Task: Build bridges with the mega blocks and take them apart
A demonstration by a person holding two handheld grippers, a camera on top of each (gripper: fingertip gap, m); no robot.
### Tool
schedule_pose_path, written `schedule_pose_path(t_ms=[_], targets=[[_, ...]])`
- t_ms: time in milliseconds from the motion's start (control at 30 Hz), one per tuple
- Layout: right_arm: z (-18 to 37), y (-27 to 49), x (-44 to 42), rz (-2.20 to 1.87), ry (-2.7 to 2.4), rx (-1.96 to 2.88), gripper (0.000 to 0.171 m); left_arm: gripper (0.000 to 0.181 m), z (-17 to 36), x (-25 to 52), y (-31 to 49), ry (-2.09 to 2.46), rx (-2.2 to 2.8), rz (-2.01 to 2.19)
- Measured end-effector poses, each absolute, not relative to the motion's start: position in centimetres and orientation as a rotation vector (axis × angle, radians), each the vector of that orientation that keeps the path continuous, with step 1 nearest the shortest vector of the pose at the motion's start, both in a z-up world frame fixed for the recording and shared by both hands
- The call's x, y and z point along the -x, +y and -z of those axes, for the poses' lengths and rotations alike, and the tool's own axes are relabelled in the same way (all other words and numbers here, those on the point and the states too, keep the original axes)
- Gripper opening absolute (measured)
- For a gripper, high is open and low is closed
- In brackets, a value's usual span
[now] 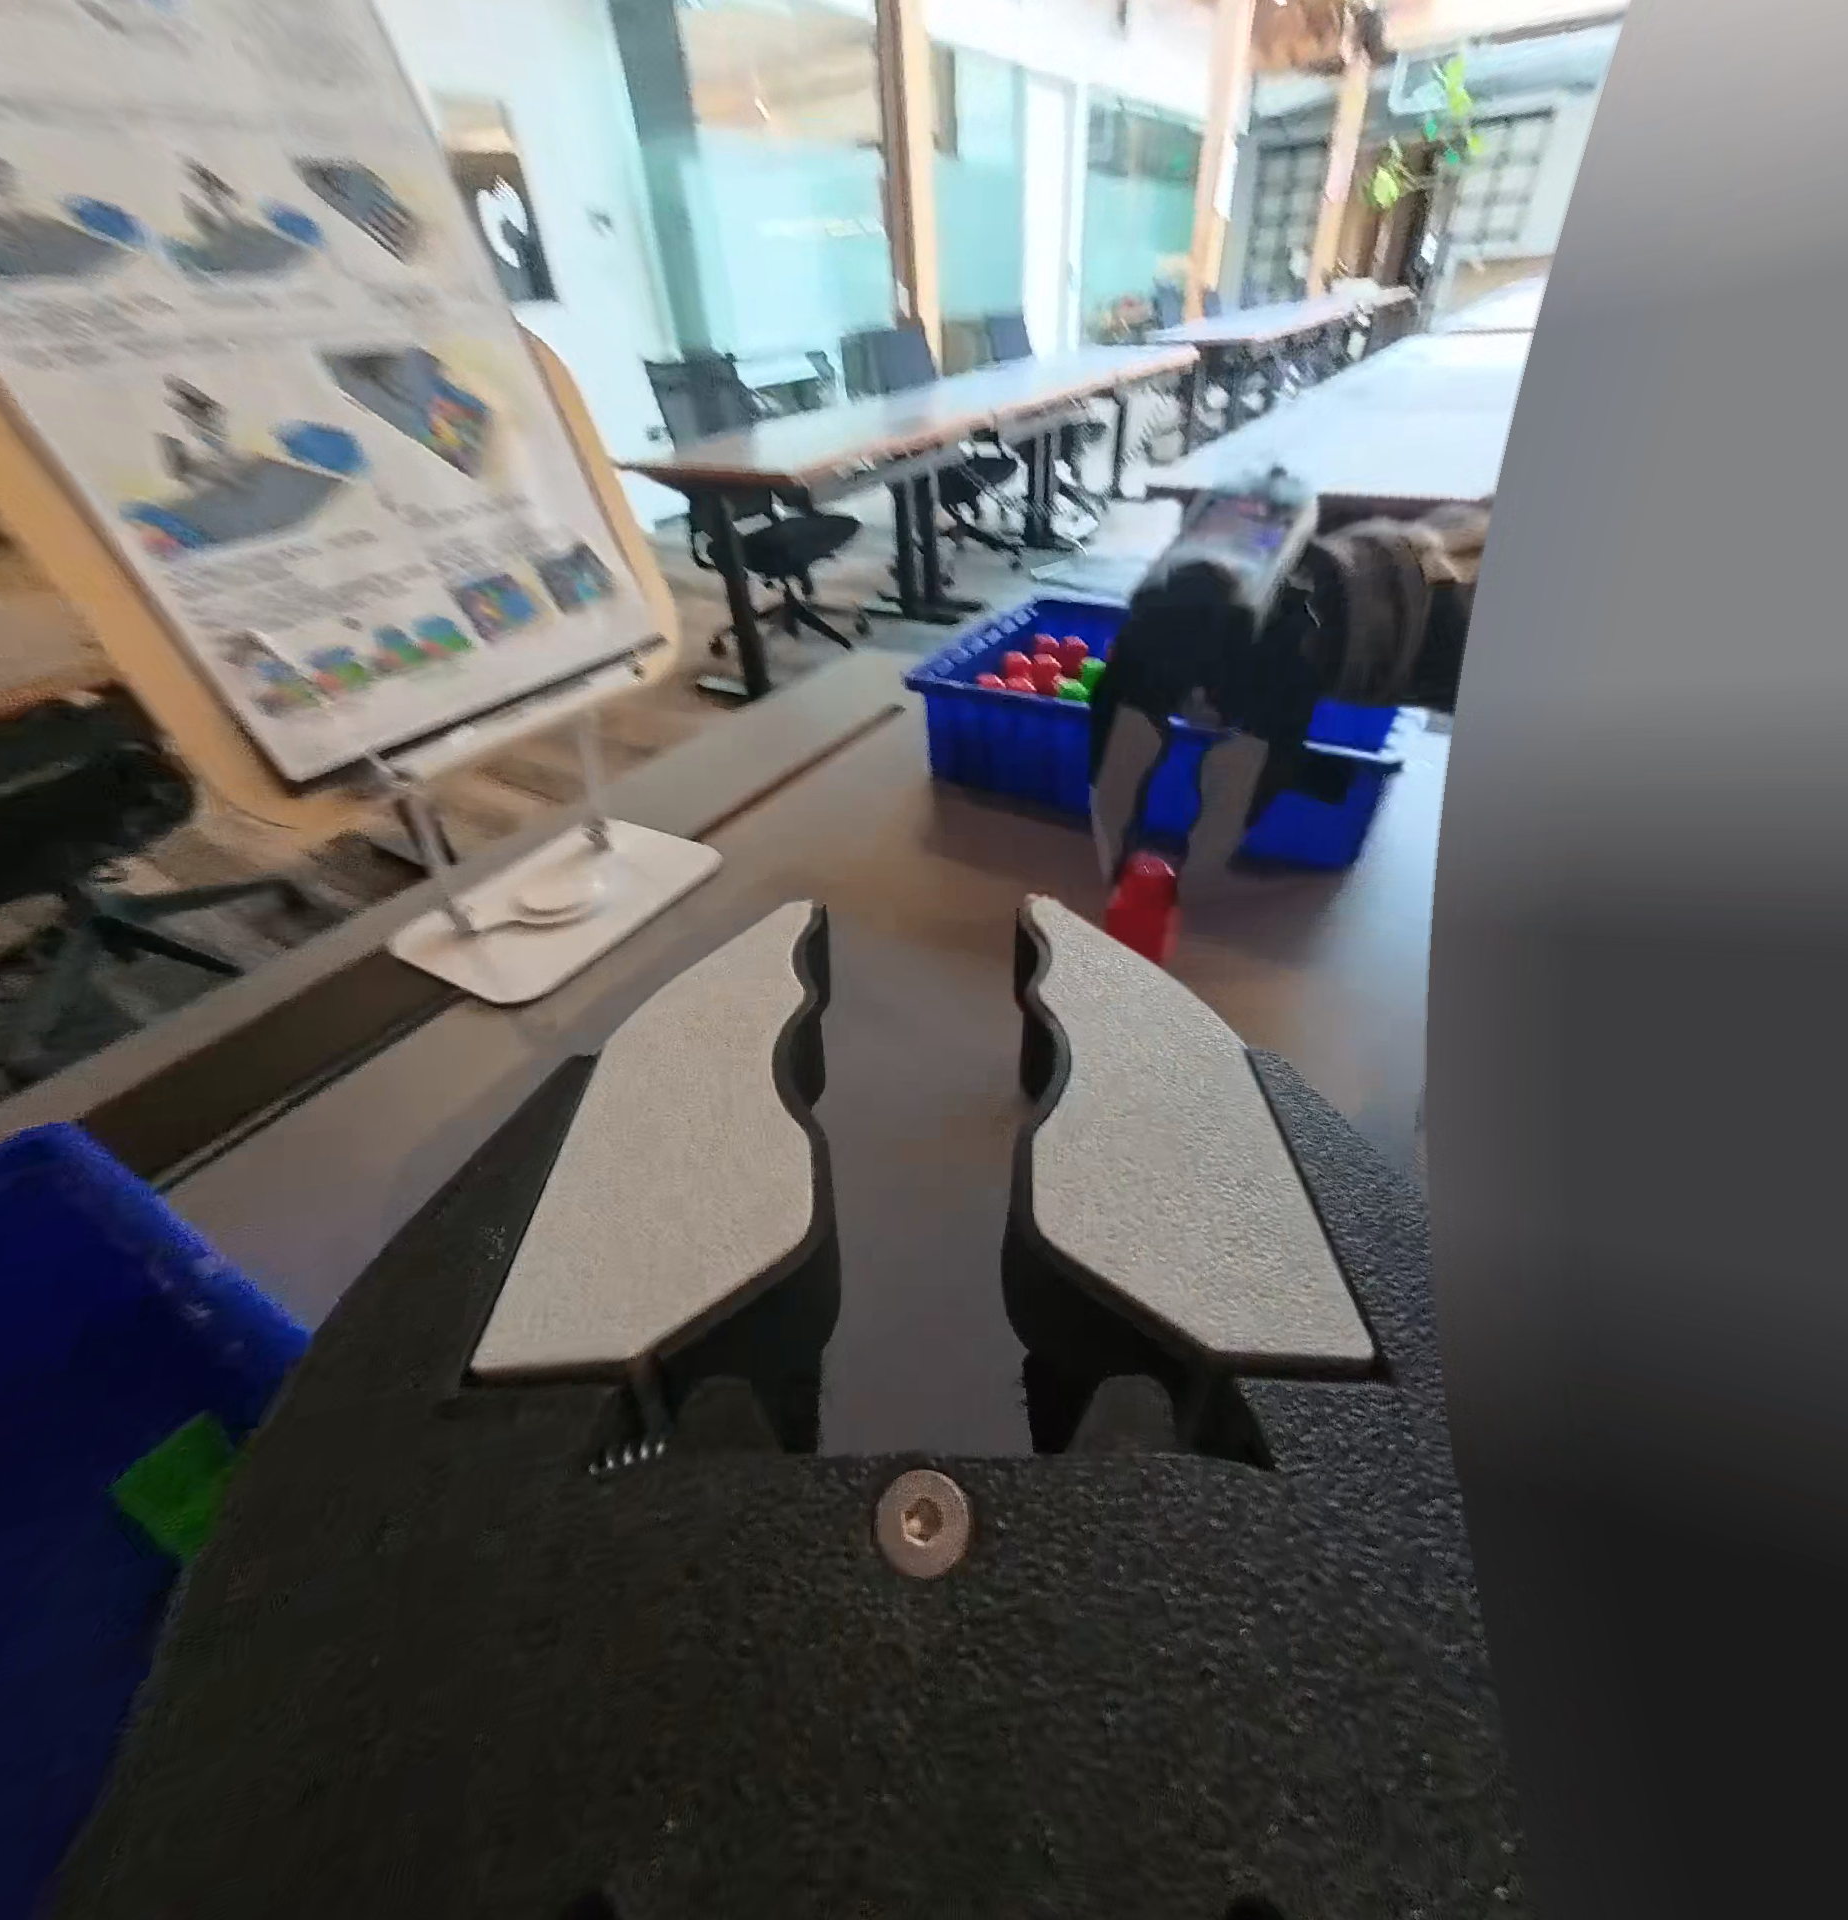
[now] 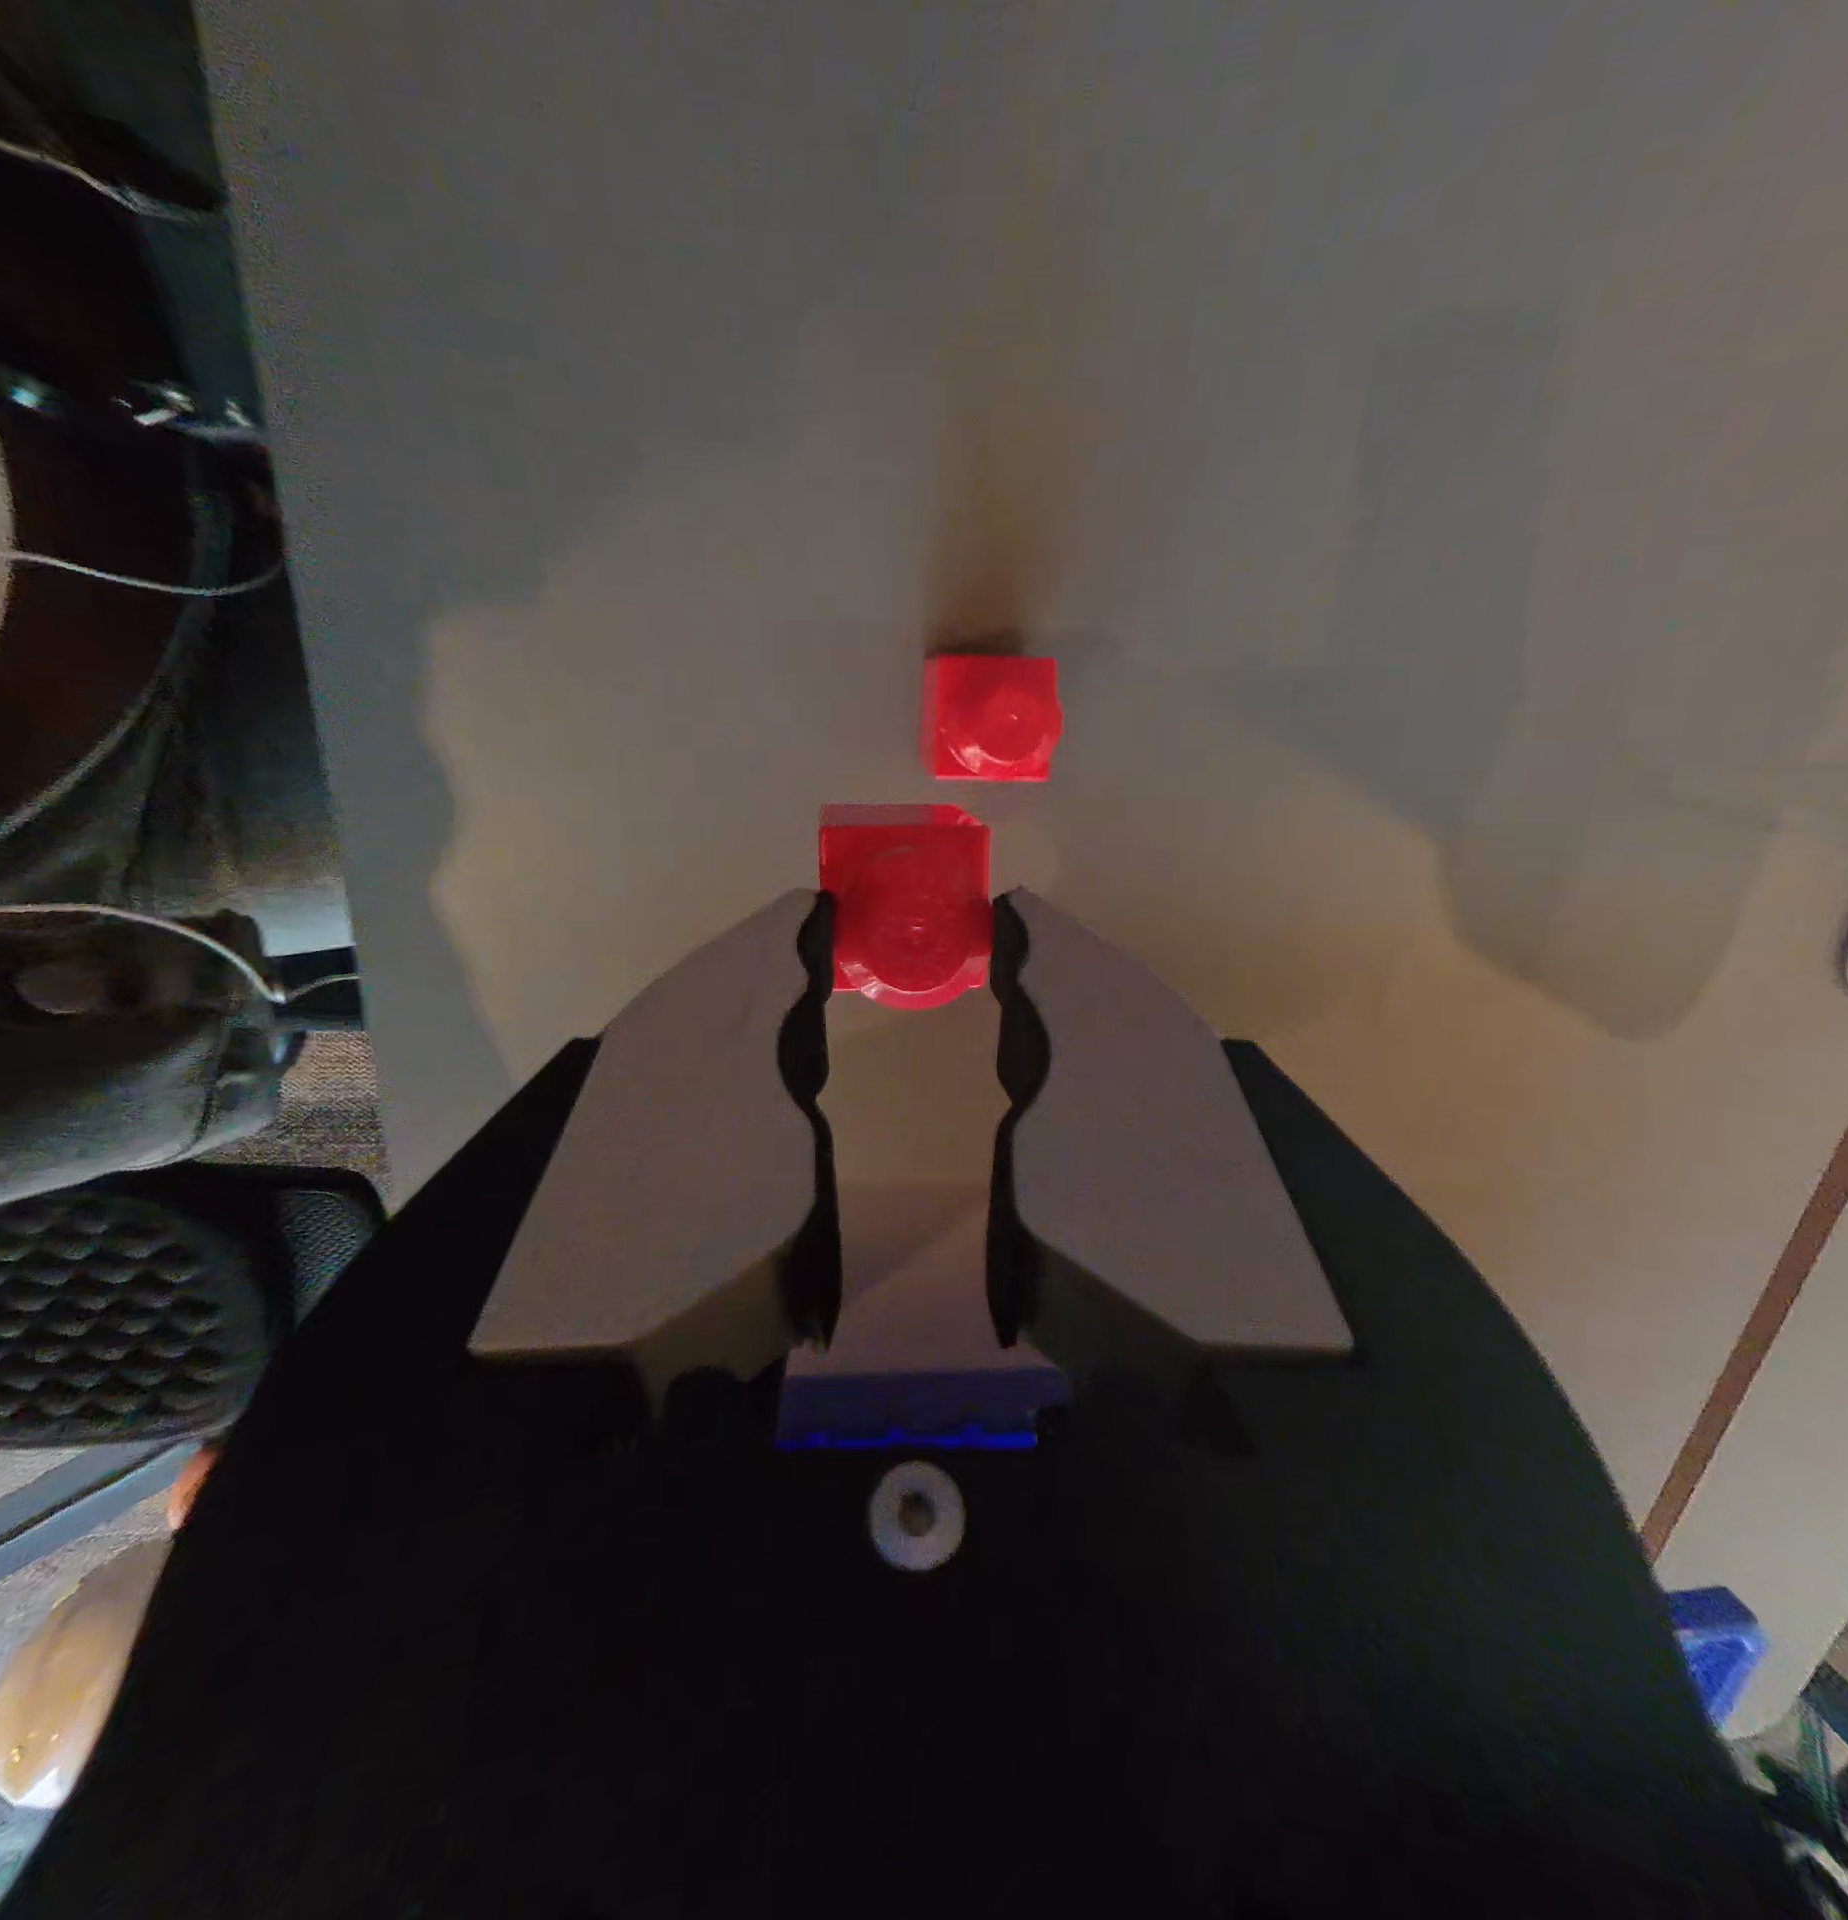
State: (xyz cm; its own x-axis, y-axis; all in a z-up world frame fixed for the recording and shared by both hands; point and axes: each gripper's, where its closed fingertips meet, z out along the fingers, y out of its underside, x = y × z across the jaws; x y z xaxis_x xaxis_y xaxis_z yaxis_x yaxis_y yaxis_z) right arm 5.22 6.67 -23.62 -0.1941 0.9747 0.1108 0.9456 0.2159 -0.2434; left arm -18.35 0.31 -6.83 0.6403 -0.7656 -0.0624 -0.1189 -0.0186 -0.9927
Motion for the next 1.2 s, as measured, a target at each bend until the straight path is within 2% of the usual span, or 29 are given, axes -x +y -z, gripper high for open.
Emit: schedule_pose_path(t_ms=[200, 467, 1200], targets=[[27.0, 8.6, -5.6, -0.15, -2.247, 1.846, 0.028, 0.032, 5.4, 21.9, -0.6, 0.646, 1.484, 0.496], [29.7, 9.3, -5.8, -0.127, -2.241, 1.881, 0.028, 0.032, 5.8, 23.0, -0.5, 0.619, 1.507, 0.459], [30.8, 9.6, -4.9, -0.185, -2.213, 1.884, 0.028, 0.032, 6.6, 23.3, -0.1, 0.618, 1.54, 0.48]])
